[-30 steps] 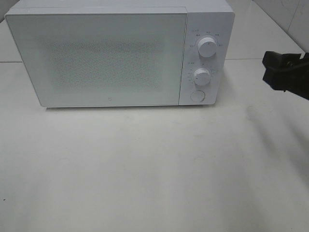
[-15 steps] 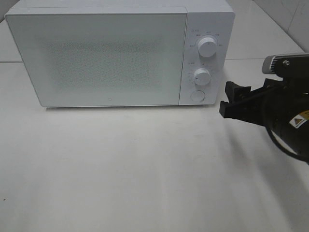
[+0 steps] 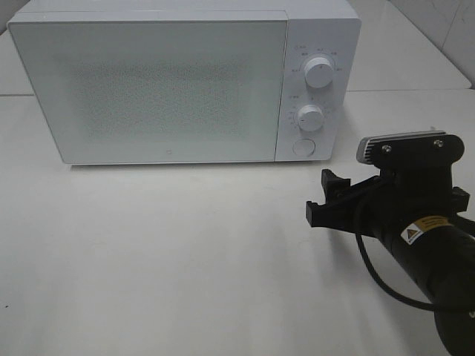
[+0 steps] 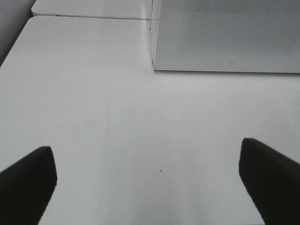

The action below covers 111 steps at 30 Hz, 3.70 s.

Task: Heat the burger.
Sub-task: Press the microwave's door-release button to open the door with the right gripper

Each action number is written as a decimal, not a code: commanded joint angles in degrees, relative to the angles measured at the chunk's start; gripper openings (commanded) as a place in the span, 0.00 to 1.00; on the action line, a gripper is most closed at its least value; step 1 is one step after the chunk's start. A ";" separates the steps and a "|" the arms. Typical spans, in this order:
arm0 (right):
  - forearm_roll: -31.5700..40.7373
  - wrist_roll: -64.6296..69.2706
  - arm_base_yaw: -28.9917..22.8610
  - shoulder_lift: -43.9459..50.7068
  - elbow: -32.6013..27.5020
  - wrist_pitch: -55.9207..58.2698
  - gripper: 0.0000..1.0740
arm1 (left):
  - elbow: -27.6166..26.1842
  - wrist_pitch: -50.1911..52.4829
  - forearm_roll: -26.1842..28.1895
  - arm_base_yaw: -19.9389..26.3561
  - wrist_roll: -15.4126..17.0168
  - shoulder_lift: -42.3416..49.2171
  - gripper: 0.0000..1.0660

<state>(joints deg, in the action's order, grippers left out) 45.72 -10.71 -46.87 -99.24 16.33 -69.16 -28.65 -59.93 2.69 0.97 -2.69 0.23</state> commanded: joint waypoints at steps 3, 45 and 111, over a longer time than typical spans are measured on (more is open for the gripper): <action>0.11 0.46 -0.74 -0.23 -0.11 -2.35 0.69 | 0.17 0.52 0.34 0.00 0.06 1.49 0.92; 0.29 91.04 -0.69 -0.29 -0.11 1.55 0.00 | 0.17 0.52 0.34 0.00 0.06 1.49 0.92; -17.19 93.62 18.16 -19.31 29.05 19.77 0.00 | 0.17 0.52 0.34 0.00 0.06 1.49 0.92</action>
<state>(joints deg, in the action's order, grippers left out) 29.56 83.65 -28.93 -118.20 44.52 -49.85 -28.65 -59.93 2.69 0.97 -2.69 0.23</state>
